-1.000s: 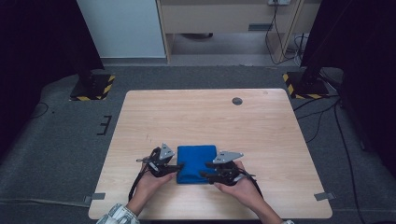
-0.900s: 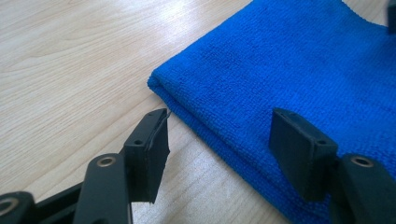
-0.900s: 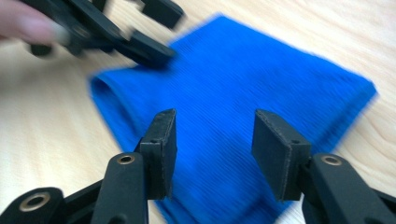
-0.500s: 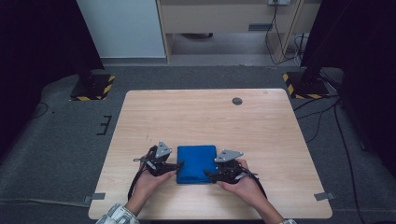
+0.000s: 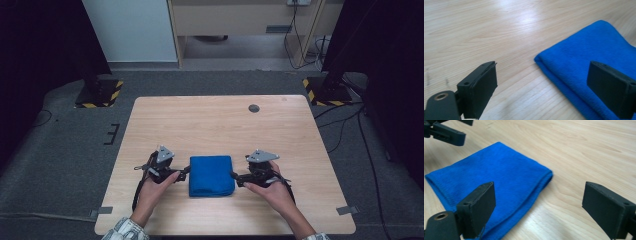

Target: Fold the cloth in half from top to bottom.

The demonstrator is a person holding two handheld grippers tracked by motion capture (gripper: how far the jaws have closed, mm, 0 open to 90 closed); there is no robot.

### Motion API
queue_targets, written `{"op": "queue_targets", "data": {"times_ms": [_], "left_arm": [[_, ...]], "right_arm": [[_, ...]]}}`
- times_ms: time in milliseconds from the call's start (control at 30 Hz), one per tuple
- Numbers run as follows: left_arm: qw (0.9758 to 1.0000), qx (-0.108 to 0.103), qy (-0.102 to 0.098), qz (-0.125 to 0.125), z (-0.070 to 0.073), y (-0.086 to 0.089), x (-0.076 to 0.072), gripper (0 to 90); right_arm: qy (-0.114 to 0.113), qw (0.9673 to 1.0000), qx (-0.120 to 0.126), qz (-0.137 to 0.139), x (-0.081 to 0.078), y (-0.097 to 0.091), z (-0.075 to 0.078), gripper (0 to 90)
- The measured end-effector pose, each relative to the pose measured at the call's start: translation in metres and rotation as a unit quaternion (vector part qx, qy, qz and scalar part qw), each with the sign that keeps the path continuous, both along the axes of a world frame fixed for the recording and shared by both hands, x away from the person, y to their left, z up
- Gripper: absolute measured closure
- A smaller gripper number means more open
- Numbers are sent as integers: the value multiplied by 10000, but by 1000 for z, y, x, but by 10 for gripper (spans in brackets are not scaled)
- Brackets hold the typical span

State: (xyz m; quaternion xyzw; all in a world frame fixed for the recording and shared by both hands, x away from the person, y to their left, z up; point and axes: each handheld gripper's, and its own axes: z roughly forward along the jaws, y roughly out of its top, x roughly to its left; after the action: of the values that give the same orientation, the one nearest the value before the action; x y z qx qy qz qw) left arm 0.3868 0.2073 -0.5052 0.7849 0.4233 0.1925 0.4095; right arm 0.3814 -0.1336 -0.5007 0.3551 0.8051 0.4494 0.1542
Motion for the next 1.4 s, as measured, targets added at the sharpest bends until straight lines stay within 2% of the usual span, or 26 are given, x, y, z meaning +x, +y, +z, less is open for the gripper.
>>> {"op": "queue_targets", "data": {"times_ms": [167, 367, 867, 1167, 1400], "left_arm": [[9999, -55, 93, 53, -2, 6, 3, 85], [9999, 127, 58, 22, -2, 9, 3, 85], [9987, 453, 85, 214, -5, 25, 7, 84], [9980, 538, 113, 312, -7, 35, 11, 84], [9971, 643, 197, 352, -12, 39, 14, 84]], "right_arm": [[13, 9999, 70, -110, 4, -11, 2, 96], [50, 9998, 27, -197, 7, -22, 2, 90], [52, 9980, 3, -629, 15, -60, 2, 90], [64, 9942, 14, -1070, 20, -90, 4, 90], [249, 9907, -66, -1335, 23, -110, -5, 91]]}}
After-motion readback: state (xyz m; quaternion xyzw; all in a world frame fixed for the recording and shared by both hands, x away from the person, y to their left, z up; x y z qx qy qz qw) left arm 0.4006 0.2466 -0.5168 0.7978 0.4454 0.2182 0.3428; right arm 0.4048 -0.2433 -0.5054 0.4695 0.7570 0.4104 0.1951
